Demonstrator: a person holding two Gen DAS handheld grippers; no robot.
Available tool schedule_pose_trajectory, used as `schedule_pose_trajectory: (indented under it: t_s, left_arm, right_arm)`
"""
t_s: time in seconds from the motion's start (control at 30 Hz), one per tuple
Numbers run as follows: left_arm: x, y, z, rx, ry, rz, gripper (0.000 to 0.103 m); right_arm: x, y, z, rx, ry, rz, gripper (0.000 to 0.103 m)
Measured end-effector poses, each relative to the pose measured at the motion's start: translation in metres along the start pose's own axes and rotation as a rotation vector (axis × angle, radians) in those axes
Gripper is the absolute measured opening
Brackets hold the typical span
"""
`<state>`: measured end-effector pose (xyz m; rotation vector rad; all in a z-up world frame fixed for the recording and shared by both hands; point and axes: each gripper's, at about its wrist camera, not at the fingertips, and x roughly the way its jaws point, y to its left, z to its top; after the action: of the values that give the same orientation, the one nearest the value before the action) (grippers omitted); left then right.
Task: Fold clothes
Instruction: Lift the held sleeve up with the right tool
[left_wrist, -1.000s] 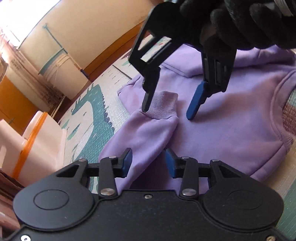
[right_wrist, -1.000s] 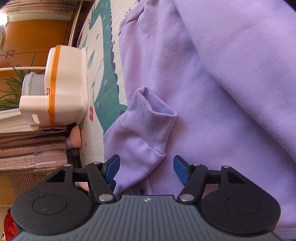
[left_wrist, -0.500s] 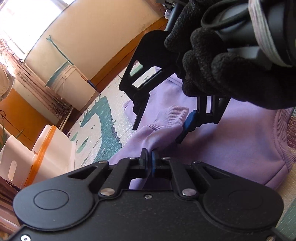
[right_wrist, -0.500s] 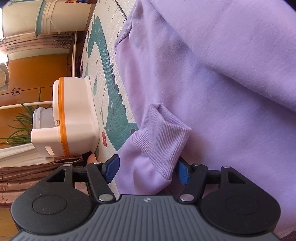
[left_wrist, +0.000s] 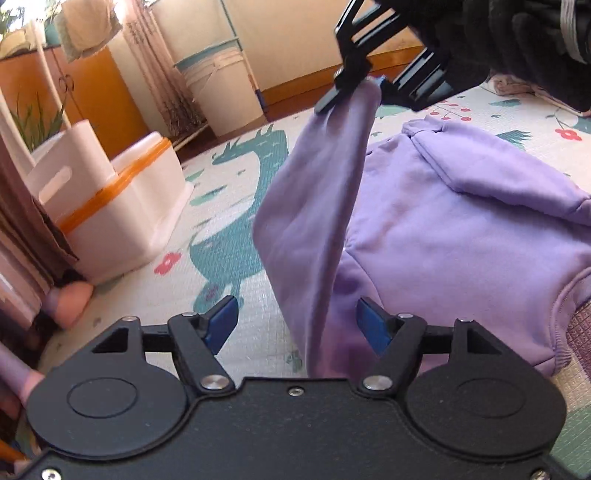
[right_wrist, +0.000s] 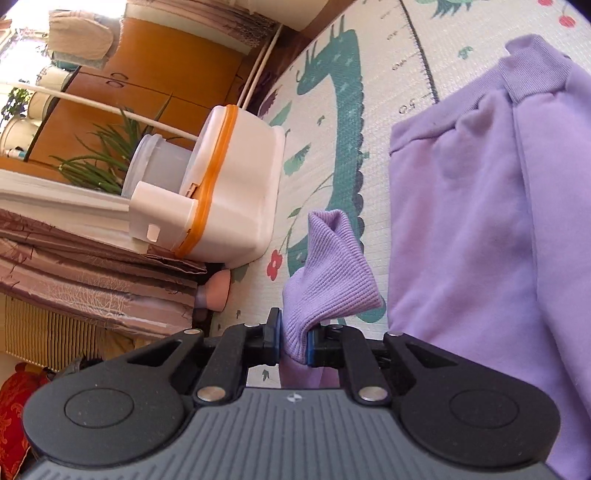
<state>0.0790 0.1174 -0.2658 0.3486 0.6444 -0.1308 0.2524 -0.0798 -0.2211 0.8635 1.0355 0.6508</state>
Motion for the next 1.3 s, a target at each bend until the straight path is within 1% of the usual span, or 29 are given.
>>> schedule_pose_trajectory:
  t_s: [0.07,0.17,0.23,0.33,0.47,0.57,0.63,0.7,0.73,0.8,0.83,0.87,0.93,1.0,1.13,1.3]
  left_arm:
    - [0.000,0.003,-0.006,-0.089,0.040,-0.055,0.072]
    - [0.001,-0.004,-0.006,-0.163,0.061,-0.144,0.072]
    - [0.003,-0.014,-0.004,-0.170,0.073,-0.176,0.072]
    - [0.004,-0.024,-0.003,-0.184,0.086,-0.204,0.072]
    - [0.003,-0.035,-0.005,-0.184,0.094,-0.217,0.072]
    - [-0.001,-0.042,-0.004,-0.154,0.085,-0.223,0.070]
    - [-0.004,-0.050,-0.004,-0.106,0.075,-0.218,0.066]
    - [-0.007,-0.060,-0.004,-0.048,0.064,-0.209,0.055]
    - [-0.009,-0.064,-0.004,-0.022,0.058,-0.204,0.052]
    - [-0.013,-0.075,-0.006,0.049,0.036,-0.174,0.041]
    - [-0.015,-0.081,-0.008,0.093,0.022,-0.161,0.038]
    - [-0.018,-0.088,-0.010,0.160,0.003,-0.142,0.031]
    - [-0.022,-0.102,-0.016,0.287,-0.034,-0.104,0.027]
    - [-0.026,-0.114,-0.022,0.408,-0.068,-0.066,0.019]
    - [-0.026,-0.129,-0.028,0.553,-0.108,-0.018,0.015]
    - [-0.027,-0.147,-0.033,0.716,-0.159,0.017,0.012]
  right_arm:
    - [-0.011,0.012,0.013,-0.054,0.036,0.000,0.014]
    - [-0.029,0.024,0.028,-0.110,0.093,-0.017,0.014]
    - [-0.042,0.032,0.038,-0.148,0.132,-0.029,0.014]
    - [-0.064,0.036,0.048,-0.185,0.171,-0.049,0.014]
    - [-0.098,0.027,0.054,-0.197,0.194,-0.070,0.014]
    - [-0.120,0.012,0.058,-0.178,0.181,-0.096,0.014]
    - [-0.135,0.000,0.060,-0.168,0.156,-0.111,0.014]
    - [-0.150,-0.012,0.060,-0.154,0.119,-0.109,0.014]
    - [-0.157,-0.017,0.060,-0.151,0.103,-0.106,0.014]
    - [-0.170,-0.027,0.056,-0.140,0.067,-0.097,0.014]
    - [-0.175,-0.032,0.054,-0.142,0.056,-0.096,0.014]
    - [-0.178,-0.036,0.051,-0.150,0.054,-0.097,0.014]
    - [-0.183,-0.044,0.046,-0.167,0.054,-0.098,0.014]
    - [-0.191,-0.051,0.044,-0.173,0.044,-0.092,0.014]
    - [-0.207,-0.064,0.044,-0.185,0.015,-0.082,0.014]
    - [-0.221,-0.077,0.046,-0.201,-0.025,-0.107,0.014]
